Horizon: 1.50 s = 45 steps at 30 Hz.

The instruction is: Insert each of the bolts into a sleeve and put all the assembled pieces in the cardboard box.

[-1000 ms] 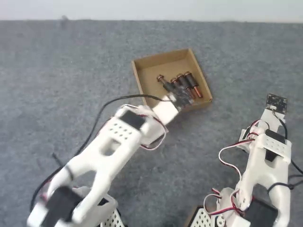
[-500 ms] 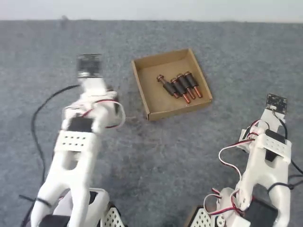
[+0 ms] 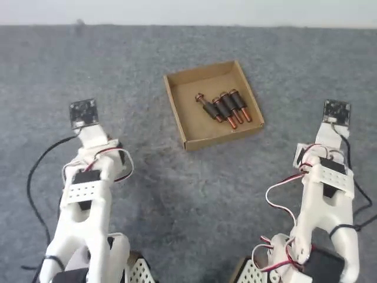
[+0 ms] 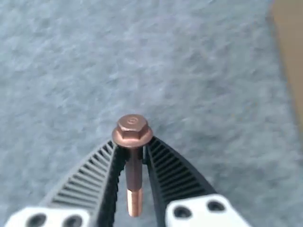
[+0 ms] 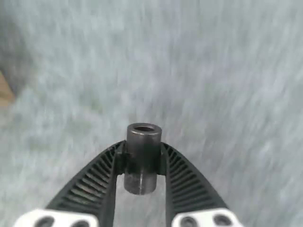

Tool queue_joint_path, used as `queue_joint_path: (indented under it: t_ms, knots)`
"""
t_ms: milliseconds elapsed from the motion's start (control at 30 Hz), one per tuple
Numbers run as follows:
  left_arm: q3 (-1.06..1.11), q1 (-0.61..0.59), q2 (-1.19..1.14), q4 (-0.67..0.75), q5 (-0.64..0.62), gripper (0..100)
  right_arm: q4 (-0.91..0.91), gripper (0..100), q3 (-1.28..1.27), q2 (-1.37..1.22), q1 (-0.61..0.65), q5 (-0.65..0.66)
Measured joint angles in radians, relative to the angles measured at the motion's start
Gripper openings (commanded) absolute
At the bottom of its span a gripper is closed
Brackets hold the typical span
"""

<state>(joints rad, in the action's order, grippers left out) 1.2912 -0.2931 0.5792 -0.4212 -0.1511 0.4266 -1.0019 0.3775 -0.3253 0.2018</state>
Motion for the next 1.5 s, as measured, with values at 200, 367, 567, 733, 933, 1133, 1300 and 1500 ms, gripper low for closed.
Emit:
queue_joint_path:
  t_ms: [200,367,567,733,933,1133,1300,1500]
  knots:
    - [0.032,-0.018,0.002,0.0,0.083,1,-0.21,0.9,0.0,0.0,0.0,0.15]
    - [0.037,-0.018,0.002,0.006,0.098,1,-0.439,0.9,0.0,-0.084,0.028,0.16]
    - [0.049,-0.018,0.008,0.008,0.133,1,-0.918,0.8,0.0,-0.362,0.069,0.16]
    - [0.049,-0.018,0.008,0.008,0.133,1,-1.24,0.8,0.044,-0.548,0.107,0.16]
    - [0.049,-0.018,0.008,0.008,0.133,1,-1.263,0.8,0.175,-0.697,0.149,0.127]
    - [0.051,-0.018,0.008,0.008,0.133,1,-1.264,0.9,0.239,-0.729,0.216,-0.244]
    - [0.051,-0.018,0.008,0.014,0.133,1,-1.275,0.9,0.239,-0.729,0.298,-0.342]
    - [0.078,-0.018,0.008,0.066,0.133,1,-1.29,0.9,0.173,-0.727,0.399,-0.35]
